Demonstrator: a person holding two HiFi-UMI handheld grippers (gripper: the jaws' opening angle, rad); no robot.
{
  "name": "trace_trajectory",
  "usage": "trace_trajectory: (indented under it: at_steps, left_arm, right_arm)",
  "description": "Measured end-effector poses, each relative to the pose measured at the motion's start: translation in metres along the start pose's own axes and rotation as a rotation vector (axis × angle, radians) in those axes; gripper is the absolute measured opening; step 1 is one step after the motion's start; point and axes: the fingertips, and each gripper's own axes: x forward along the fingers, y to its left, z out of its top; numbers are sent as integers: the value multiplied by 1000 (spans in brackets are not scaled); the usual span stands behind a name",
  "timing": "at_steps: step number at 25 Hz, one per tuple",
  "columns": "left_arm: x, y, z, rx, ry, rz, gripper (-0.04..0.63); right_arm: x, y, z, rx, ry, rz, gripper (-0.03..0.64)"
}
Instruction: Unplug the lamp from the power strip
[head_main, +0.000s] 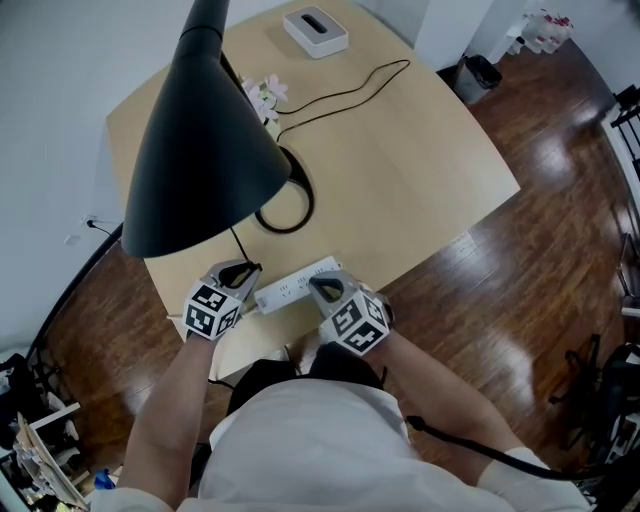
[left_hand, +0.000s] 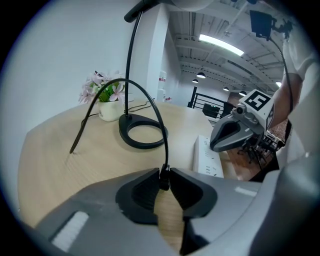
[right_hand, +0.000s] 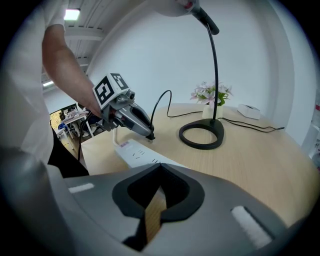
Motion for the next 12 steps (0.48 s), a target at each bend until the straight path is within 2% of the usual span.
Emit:
trace_trajectory:
  at_steps: [4, 8, 12]
  left_arm:
    - [-6, 0, -3, -14, 4, 24, 123]
    - [-26, -3, -4, -32, -23, 47, 123]
    - [-54, -11, -1, -56, -84, 69, 121]
  right_arm:
    - [-1, -1, -1, 10, -8, 0, 7]
    - [-2, 0, -2, 19, -14, -10, 8]
    - [-4, -2, 0, 32, -26, -29, 7]
